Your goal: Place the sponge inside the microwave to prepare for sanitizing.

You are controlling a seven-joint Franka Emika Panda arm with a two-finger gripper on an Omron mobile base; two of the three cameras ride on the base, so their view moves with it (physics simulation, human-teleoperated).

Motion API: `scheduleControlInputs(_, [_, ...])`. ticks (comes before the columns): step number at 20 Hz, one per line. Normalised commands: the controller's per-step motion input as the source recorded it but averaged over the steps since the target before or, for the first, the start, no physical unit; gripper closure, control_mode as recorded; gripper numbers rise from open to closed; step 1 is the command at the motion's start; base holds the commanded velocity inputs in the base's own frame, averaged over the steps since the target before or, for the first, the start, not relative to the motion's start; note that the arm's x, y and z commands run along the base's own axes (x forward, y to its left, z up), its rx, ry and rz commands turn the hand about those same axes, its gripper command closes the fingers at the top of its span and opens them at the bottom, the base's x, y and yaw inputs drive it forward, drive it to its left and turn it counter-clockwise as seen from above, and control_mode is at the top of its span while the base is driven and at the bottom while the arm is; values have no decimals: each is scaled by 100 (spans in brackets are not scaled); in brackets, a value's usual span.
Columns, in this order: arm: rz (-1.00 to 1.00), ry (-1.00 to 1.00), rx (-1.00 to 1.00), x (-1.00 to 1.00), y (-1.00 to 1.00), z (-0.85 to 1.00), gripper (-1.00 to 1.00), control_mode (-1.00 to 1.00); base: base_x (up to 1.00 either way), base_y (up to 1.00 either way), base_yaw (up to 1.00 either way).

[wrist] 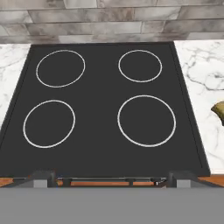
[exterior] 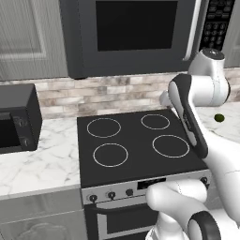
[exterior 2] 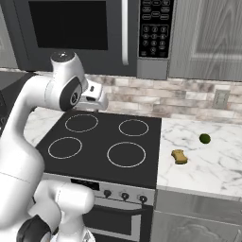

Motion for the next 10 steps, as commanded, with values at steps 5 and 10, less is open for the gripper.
scheduleControlInputs(5, [-14, -23, -1, -7, -26, 29, -100, -100, 0, 0, 0])
scheduleControlInputs(10, [-8, -32, -2, -3, -21, 31, -100, -100, 0, 0, 0])
